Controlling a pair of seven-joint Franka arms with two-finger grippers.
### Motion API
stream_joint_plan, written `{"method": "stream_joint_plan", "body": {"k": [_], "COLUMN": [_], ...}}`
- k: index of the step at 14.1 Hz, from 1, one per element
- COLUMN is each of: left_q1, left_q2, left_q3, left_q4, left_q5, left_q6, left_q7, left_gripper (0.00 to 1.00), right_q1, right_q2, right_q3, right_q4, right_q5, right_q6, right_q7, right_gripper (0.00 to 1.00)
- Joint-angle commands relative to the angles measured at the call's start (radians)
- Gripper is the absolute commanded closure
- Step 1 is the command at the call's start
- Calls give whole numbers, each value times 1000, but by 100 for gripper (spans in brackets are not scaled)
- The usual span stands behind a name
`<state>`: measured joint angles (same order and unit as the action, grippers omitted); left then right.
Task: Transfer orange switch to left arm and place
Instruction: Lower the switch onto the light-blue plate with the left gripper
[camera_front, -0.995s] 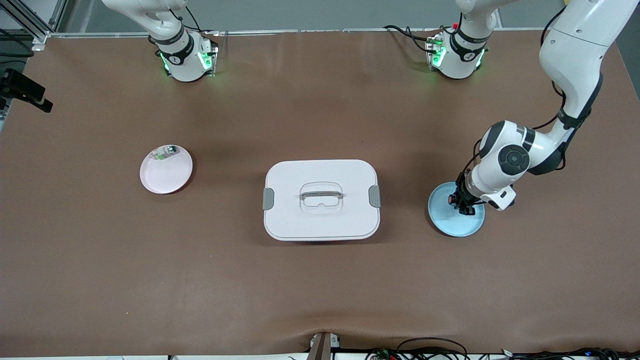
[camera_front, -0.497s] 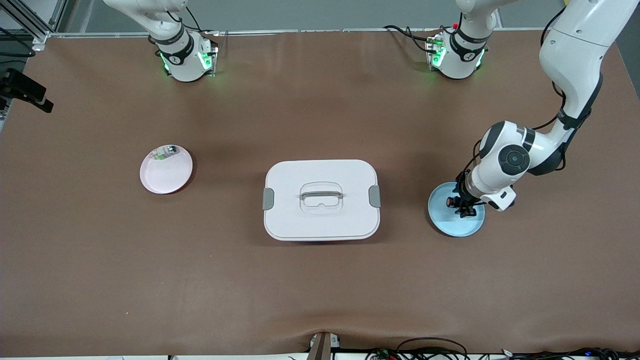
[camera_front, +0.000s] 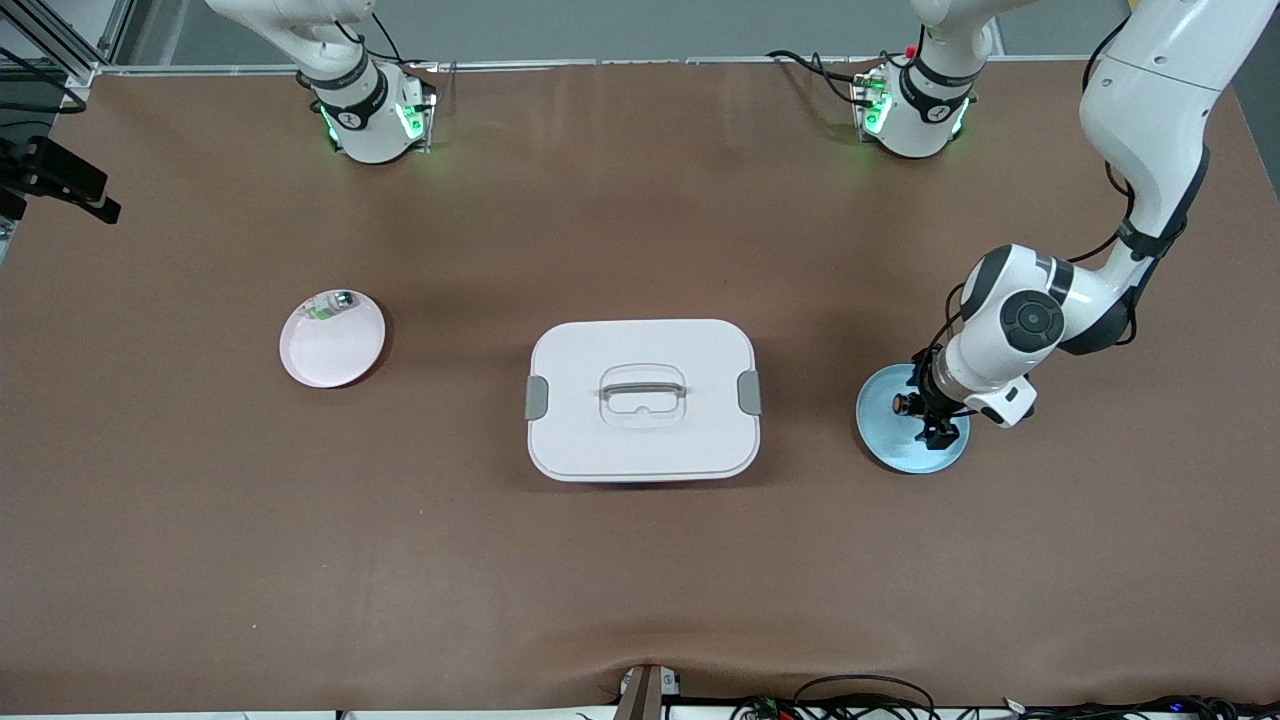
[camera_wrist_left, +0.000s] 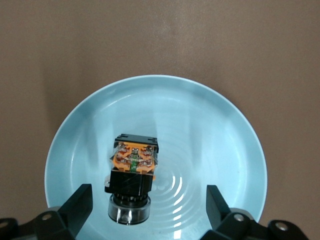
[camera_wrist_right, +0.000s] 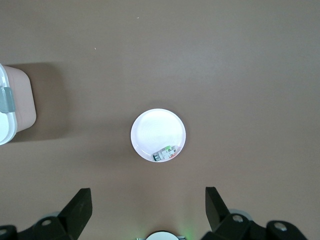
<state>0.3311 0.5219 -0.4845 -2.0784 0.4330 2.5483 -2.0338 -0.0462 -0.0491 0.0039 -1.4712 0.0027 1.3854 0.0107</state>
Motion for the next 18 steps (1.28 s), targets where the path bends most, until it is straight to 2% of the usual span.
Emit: {"method": "stream_joint_plan", "body": {"k": [1,4,6,9,14,18], "left_q1": [-17,-26,-21,-23,-20,-20], "left_q2": [7,-31,-69,-153,-223,-253], "left_q3": [12,15,17,43,43,41], "left_q4": [34,18,-21,-81,-120,-137], "left_q5": [3,-5,-42,-183,-278,-327], "left_q6": [-40,-54,-54,-51,-52,-71], "left_q7": [-17,1,93,355,677,1103], "left_gripper": [0,0,0,0,0,0], "right_q1": [17,19,19,14,12,11], "right_q2": [8,9,9,9,9,9], "right_q3": [-9,-7,-7,-7,-7,-7], "right_q4": [18,25,25,23,19,19], "right_q5": [-21,-15,-15,-10,-10,-10], "right_q6": [-9,-9,-9,-11,-12,-9], "right_q7": [14,49,49,51,49,48], "right_gripper": [0,0,0,0,0,0]}}
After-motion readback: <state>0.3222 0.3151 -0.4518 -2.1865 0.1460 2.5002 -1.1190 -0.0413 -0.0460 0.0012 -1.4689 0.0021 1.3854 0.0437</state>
